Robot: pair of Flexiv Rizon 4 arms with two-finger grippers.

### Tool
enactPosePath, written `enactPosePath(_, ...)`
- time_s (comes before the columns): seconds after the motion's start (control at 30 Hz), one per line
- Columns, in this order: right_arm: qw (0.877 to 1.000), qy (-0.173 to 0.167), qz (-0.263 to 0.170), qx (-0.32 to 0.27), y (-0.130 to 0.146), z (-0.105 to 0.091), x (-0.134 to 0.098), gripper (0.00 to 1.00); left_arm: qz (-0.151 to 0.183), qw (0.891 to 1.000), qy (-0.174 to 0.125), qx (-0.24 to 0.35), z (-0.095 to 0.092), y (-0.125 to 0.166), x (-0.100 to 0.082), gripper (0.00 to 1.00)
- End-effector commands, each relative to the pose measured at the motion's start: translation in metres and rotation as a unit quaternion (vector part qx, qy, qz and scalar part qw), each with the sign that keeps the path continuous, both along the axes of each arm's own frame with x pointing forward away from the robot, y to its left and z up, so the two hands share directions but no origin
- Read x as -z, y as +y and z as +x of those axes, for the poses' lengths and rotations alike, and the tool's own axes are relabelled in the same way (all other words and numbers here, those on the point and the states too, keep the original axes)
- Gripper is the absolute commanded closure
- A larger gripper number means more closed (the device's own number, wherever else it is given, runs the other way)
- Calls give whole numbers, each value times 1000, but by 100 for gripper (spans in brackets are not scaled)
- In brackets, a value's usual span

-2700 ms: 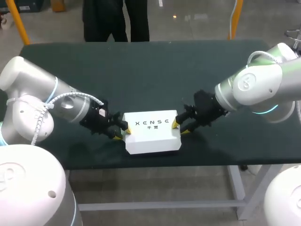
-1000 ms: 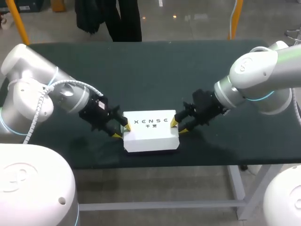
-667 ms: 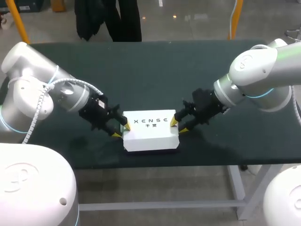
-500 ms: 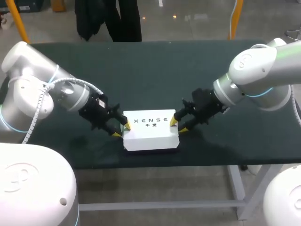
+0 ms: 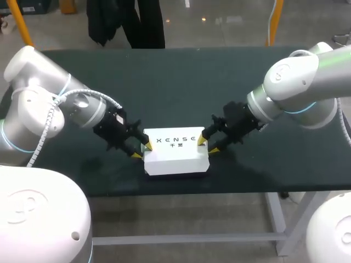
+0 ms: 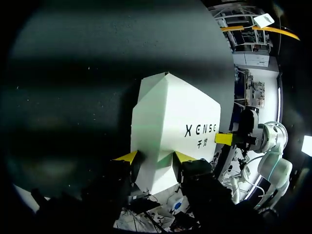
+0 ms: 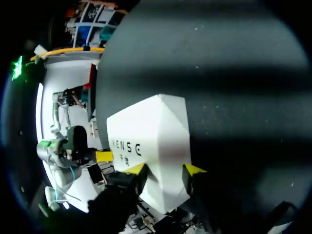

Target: Assemble the packaging by folding the flat box into shape, placing the metal phone stand inside, and closing the box properly

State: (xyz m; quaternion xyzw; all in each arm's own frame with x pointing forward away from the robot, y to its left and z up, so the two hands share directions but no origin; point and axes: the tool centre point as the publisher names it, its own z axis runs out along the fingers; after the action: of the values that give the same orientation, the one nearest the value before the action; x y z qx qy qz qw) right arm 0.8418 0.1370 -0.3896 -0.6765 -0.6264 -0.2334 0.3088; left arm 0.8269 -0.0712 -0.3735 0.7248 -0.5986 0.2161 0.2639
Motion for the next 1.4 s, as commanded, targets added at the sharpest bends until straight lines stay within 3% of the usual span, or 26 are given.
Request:
enactPosePath(0.03, 1000, 0, -1, 0, 3, -2, 0, 51, 2, 1000, 1, 1, 0, -4, 0, 51)
enactPosePath(0.23, 1000, 0, -1, 0, 3, -2, 0, 54, 2, 1000, 1, 1, 0, -4, 0, 50)
enactPosePath(0.33, 1000, 0, -1, 0, 3, -2, 0, 52, 2, 1000, 1, 1, 0, -4, 0, 43)
enactPosePath(0.5, 1000, 0, -1, 0, 3, -2, 0, 55, 2, 1000, 1, 1, 0, -4, 0, 41)
enactPosePath(0.67, 1000, 0, -1, 0, 3, -2, 0, 55, 2, 1000, 1, 1, 0, -4, 0, 42)
enactPosePath(0.9, 1000, 1, -2, 1, 5, -2, 0, 53, -3, 1000, 1, 5, -1, -4, -1, 51)
enactPosePath(1.03, 1000, 2, -3, 0, 5, -2, 0, 52, -10, 1000, 1, 11, -2, -3, 0, 47)
enactPosePath(1.2, 1000, 5, -6, -5, 7, -3, -1, 44, -17, 1000, 10, 14, -1, -1, 1, 42)
enactPosePath(1.4, 1000, 16, -5, -6, 7, -2, -2, 47, -17, 1000, 21, 14, -1, -1, 1, 45)
